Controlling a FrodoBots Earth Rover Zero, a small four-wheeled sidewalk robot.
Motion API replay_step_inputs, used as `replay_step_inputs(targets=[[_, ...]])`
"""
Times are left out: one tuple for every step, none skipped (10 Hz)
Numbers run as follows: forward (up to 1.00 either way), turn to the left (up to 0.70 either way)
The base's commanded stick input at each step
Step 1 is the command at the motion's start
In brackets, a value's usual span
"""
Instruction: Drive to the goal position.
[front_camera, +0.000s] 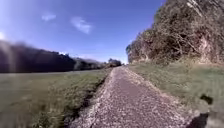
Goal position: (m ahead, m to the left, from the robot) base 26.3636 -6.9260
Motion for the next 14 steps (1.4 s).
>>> replay_step_inputs(targets=[[0.85,0.00],[0.85,0.00],[0.85,0.00],[0.85,0.00],[0.85,0.00],[0.85,0.00],[0.85,0.00],[0.85,0.00],[0.85,0.02],[0.85,0.02],[0.85,0.02],[0.85,0.02],[1.00,0.00],[1.00,-0.09]])
